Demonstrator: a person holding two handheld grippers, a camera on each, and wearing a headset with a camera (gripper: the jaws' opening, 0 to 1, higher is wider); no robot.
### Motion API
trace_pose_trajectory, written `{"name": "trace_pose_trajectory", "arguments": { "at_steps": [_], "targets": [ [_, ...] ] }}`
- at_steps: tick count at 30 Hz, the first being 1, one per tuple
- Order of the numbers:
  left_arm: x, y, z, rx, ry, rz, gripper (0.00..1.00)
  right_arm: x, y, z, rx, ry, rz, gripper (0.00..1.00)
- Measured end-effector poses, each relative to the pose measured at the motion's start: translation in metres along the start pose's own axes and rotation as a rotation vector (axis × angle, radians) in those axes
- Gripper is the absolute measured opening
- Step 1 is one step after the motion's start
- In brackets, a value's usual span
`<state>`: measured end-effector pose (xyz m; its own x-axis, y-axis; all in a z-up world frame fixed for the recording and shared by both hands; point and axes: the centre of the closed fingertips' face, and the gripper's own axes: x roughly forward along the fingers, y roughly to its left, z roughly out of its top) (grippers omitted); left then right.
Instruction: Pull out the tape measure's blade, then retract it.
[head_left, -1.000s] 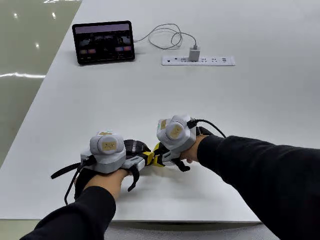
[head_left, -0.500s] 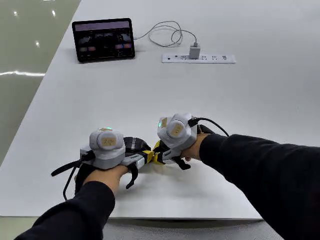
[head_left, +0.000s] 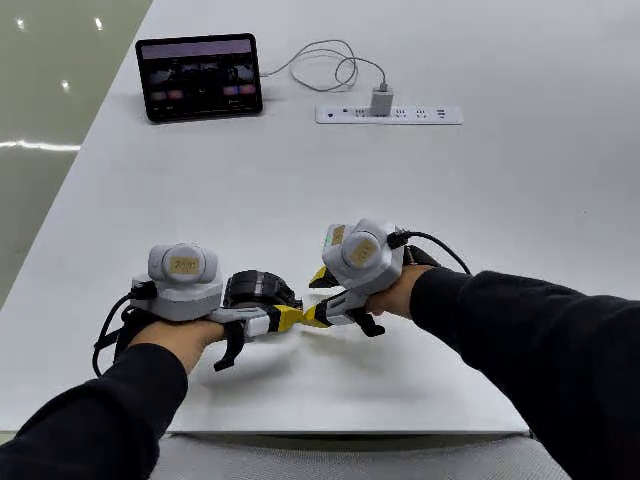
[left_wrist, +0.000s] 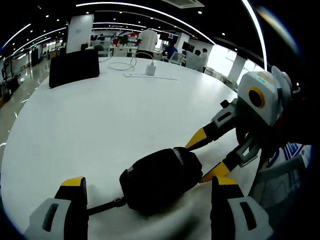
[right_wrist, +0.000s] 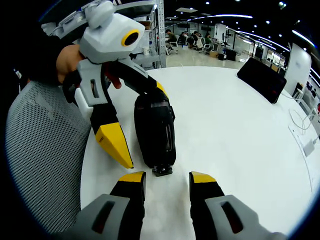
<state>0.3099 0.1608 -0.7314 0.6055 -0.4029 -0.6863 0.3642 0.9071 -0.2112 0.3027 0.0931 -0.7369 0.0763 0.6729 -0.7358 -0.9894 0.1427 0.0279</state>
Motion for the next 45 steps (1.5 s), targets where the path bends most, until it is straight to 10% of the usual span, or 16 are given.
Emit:
{"name": "trace_pose_trajectory", "arguments": {
  "at_steps": [13,18,45],
  "targets": [
    [-0.023,-0.013,0.018,0.028,-0.116,-0.157,1.00,-0.041,-0.004,-0.006,0.099,-0.083,-0.056,0.46],
    [-0.027,-0.009,0.009,0.052,-0.077,-0.183,0.97,-0.063,-0.012,-0.015,0.145,-0.113,-0.107,0.50],
    [-0.071,0.029,-0.003,0.095,-0.090,-0.145,1.00,-0.176,-0.016,-0.117,0.336,-0.139,-0.301,0.78]
  ]
}}
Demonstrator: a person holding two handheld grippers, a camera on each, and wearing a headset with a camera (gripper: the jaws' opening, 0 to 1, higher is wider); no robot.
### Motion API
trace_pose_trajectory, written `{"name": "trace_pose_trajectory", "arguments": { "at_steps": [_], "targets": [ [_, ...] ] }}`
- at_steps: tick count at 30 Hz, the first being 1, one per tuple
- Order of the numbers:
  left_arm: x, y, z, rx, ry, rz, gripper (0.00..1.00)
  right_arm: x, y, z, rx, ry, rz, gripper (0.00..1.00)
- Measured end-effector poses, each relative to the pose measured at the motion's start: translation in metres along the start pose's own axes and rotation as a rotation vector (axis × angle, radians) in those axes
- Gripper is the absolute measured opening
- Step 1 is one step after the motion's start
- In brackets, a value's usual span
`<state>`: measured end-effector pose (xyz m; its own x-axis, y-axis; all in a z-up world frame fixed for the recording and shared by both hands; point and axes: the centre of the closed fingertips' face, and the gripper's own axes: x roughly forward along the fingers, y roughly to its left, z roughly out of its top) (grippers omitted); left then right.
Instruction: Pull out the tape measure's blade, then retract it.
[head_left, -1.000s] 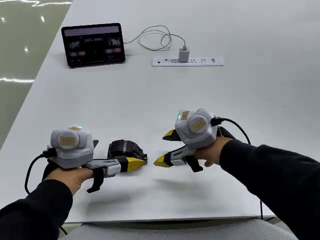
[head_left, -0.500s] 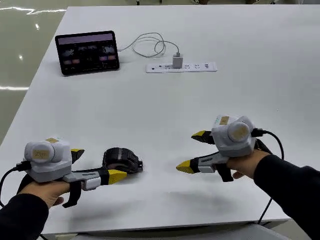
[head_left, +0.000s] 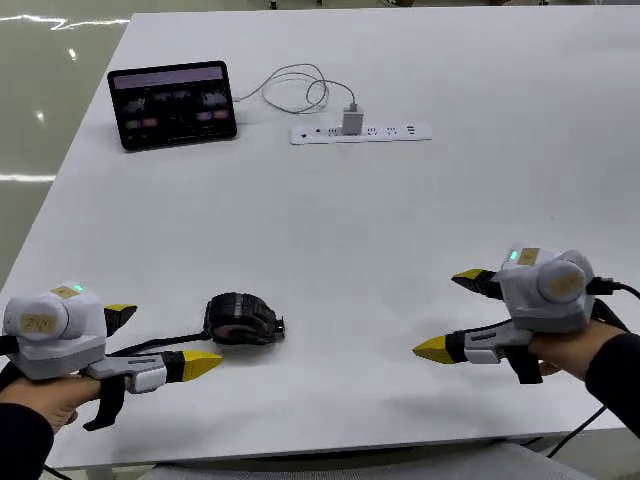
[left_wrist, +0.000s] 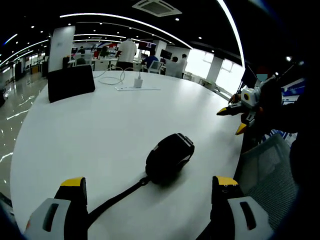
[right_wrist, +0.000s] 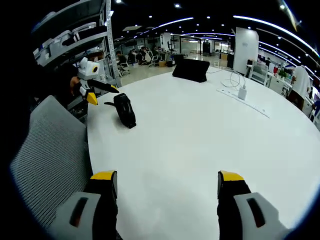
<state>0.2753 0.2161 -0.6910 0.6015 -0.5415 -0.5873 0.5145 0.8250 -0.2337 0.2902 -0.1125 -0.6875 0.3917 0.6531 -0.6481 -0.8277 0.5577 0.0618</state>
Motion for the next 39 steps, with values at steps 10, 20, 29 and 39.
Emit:
{"name": "trace_pose_trajectory", "arguments": {
  "at_steps": [10,20,29,39],
  "targets": [
    [-0.009,0.002,0.001,0.042,0.022,0.000,1.00,-0.029,-0.009,-0.023,0.015,-0.022,-0.038,0.98],
    [-0.025,0.011,-0.006,0.054,0.017,0.012,1.00,-0.054,-0.010,-0.039,0.003,0.003,-0.079,1.00],
    [-0.031,0.011,-0.005,0.041,0.013,0.020,1.00,-0.063,-0.012,-0.057,0.017,0.031,-0.098,1.00],
    [-0.030,0.006,-0.007,0.028,0.020,0.010,1.00,-0.073,-0.022,-0.062,0.041,0.027,-0.124,1.00]
  ]
}}
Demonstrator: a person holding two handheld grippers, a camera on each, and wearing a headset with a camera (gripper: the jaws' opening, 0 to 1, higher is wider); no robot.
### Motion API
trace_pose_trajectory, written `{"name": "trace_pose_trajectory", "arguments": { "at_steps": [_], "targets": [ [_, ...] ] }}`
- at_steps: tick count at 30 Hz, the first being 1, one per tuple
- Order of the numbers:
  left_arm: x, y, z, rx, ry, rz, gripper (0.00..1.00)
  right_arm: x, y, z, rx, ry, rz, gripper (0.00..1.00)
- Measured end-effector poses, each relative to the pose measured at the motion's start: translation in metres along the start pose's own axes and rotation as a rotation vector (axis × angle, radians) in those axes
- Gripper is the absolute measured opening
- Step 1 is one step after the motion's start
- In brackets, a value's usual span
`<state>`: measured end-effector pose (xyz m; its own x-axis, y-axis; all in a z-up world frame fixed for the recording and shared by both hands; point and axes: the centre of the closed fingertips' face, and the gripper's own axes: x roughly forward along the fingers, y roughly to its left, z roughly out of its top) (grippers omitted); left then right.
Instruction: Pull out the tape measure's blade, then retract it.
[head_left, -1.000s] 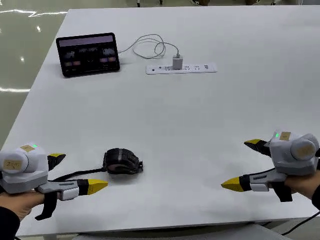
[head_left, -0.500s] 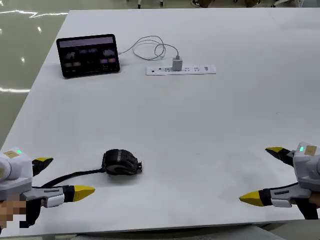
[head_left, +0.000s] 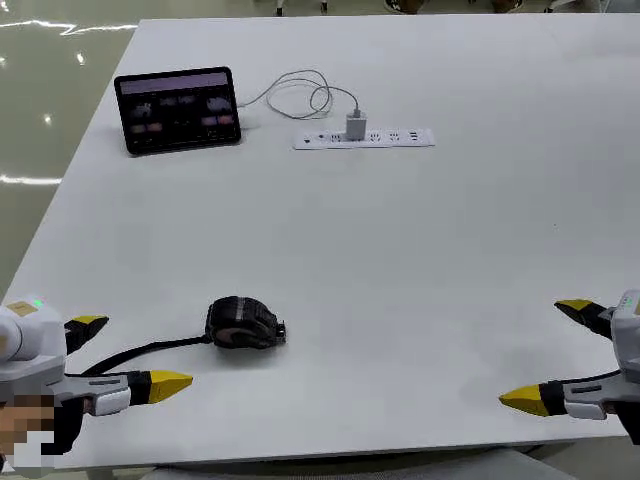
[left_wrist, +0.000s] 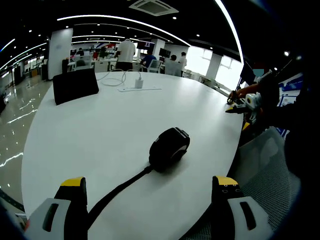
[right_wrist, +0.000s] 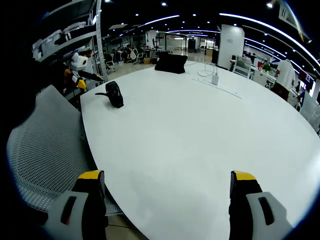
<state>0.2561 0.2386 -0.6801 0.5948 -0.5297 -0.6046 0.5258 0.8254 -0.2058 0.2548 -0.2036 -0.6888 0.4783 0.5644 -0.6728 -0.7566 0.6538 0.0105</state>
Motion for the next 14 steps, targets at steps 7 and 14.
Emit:
{"name": "trace_pose_trajectory", "arguments": {
  "at_steps": [7,14],
  "targets": [
    [-0.0007,0.0014,-0.0009,-0.004,0.002,0.005,1.00,0.0005,0.0005,-0.0040,0.005,0.006,0.002,1.00],
    [-0.0022,0.0011,-0.0031,0.001,0.005,0.006,1.00,0.0005,0.0019,-0.0056,0.000,0.014,0.011,1.00]
  ]
}}
